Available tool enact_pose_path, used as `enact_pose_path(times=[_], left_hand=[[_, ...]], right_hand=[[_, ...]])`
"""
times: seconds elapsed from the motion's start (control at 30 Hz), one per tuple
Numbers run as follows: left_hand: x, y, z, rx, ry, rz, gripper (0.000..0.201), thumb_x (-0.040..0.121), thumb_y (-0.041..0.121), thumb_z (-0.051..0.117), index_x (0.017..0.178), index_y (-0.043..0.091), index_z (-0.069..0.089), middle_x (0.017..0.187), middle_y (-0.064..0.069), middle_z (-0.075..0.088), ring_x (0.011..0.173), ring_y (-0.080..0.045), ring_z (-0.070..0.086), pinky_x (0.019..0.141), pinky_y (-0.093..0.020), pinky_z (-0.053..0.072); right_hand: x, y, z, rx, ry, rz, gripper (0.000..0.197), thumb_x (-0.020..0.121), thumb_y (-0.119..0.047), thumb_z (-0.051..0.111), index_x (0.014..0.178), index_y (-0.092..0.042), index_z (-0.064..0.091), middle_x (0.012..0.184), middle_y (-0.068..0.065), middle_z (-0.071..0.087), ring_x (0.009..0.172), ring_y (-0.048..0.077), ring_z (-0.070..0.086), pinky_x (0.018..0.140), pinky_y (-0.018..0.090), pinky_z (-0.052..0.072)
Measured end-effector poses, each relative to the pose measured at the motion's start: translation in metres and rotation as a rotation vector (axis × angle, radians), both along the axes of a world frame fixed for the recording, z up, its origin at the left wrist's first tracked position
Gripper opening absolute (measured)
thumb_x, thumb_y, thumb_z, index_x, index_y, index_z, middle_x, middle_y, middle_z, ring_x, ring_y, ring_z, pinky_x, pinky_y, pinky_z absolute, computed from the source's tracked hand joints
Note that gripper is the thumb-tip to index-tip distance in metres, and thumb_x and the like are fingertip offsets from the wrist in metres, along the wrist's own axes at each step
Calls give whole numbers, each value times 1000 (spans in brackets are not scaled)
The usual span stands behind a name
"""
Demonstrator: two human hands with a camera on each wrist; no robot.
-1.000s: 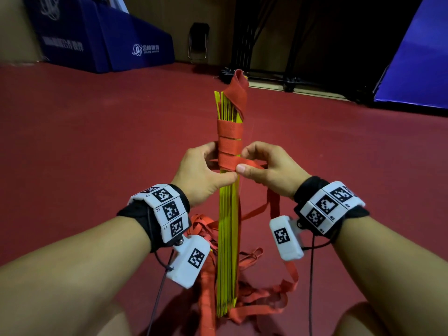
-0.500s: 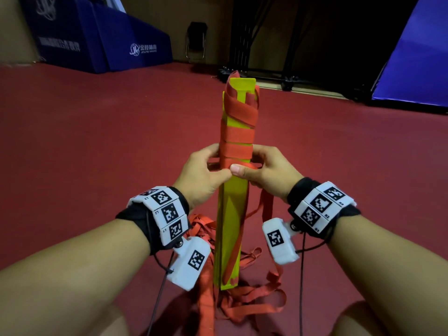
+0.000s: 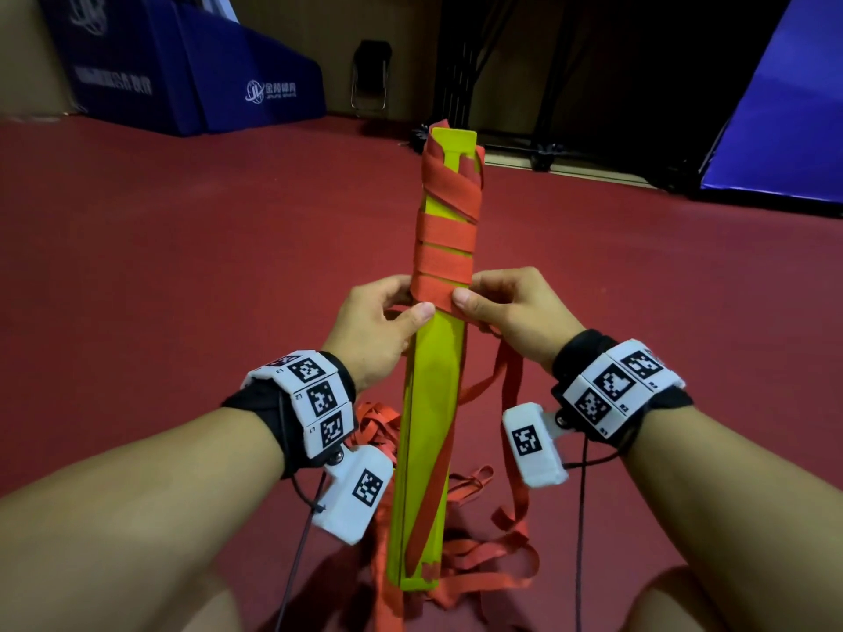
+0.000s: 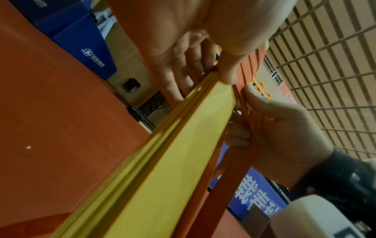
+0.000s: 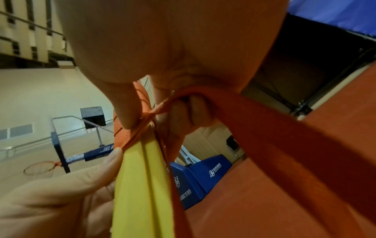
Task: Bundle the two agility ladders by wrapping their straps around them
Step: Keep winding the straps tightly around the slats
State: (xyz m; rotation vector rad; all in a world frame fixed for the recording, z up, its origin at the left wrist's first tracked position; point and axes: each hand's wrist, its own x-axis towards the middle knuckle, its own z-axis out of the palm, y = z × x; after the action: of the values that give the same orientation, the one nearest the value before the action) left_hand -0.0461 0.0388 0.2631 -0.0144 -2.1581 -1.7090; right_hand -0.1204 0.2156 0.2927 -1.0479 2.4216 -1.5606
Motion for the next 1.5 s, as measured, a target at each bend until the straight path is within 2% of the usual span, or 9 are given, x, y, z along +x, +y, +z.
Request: enact_pose_path(times=[0.13,0.3,0.4,0.5,0.7,0.9,1.1,1.33,1.5], left_hand=[[-1,0,-2,-16,5,6,31,97,9,64,90,39,68,91,13,74,88,-6,70,75,-29,54],[-5,-4,-3,1,-11,36,31,97,10,65,88,39,71,91,12,75,96,-17,72,87,-43,59],[-4,-2,-2,69,-17,-3,28,99,6,60,102,33,67,100,2,74,98,-26,72,85,-47,60],[-3,2,0,208,-43,-52,30,101,1,54,119,25,52,96,-1,72,81,-18,71,74,-40,56],[-2,9,2,345,-36,-68,21,101,3,51,111,21,53,100,-17,70,91,-34,65,79,-41,51],[-1,15,3,312,27,-74,51,60,27,72,110,22,63,111,-7,69,109,-30,66,95,-49,53],[-2,17,-5,96,46,-48,78,49,38,84,122,22,59,113,-4,72,102,-21,73,95,-47,58],[-3,10,-3,83,86,-27,55,57,29,85,109,26,69,106,-4,76,101,-25,73,96,-48,57],[-4,9,-4,31,130,-16,39,64,15,75,101,28,70,98,4,75,100,-15,69,98,-43,56]], right_hand=[[-4,5,1,249,69,-9,31,101,-26,58,74,-12,66,58,-8,44,54,8,36,59,29,30],[-5,14,4,335,150,-34,31,99,-27,61,69,-21,69,50,-11,46,47,6,37,55,29,31],[-4,12,1,282,169,-13,30,97,-33,62,69,-22,68,52,-10,56,50,10,49,56,32,40],[-4,10,-4,171,104,64,19,95,-31,61,79,-21,65,68,3,69,58,20,60,62,39,49],[3,1,-6,-27,36,182,13,98,-8,59,85,-10,58,71,-3,63,62,13,55,61,27,46],[5,-4,-7,-84,36,122,16,96,-13,65,81,-9,60,68,-3,64,61,11,57,61,27,47],[6,-4,-5,-92,43,48,18,92,-16,72,76,-12,63,67,-5,69,61,6,62,61,21,47],[1,3,-2,-114,0,178,11,93,-3,66,86,-11,67,77,-6,69,72,3,63,71,18,49],[-7,8,-1,7,65,81,14,91,-10,72,78,-12,66,63,-12,63,59,-2,54,61,14,42]])
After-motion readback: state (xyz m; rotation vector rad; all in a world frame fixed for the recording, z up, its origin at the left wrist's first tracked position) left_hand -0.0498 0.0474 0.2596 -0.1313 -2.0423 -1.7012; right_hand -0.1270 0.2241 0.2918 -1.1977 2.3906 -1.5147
